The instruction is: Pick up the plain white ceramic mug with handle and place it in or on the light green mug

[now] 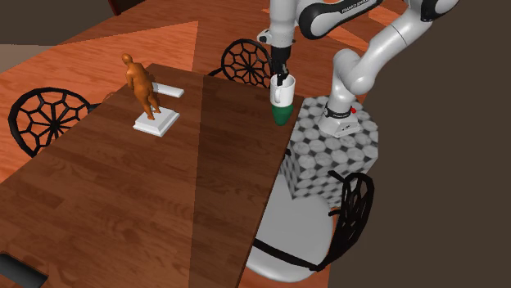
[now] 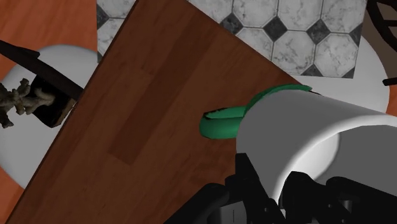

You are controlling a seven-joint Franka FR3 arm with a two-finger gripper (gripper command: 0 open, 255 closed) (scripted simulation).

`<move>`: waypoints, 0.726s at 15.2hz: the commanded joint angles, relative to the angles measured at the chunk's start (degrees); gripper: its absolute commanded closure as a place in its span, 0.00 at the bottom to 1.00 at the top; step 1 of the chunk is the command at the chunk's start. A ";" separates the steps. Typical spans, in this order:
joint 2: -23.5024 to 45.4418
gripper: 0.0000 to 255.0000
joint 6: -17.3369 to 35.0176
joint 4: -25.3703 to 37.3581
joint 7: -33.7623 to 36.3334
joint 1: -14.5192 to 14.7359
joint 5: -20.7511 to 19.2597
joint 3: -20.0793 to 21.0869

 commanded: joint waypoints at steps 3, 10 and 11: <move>0.79 1.00 3.86 -2.99 -0.07 -0.01 0.01 0.00; 0.79 1.00 3.86 -2.99 -0.05 0.01 0.00 -0.02; 0.79 1.00 3.86 -2.99 -0.05 0.01 0.00 -0.02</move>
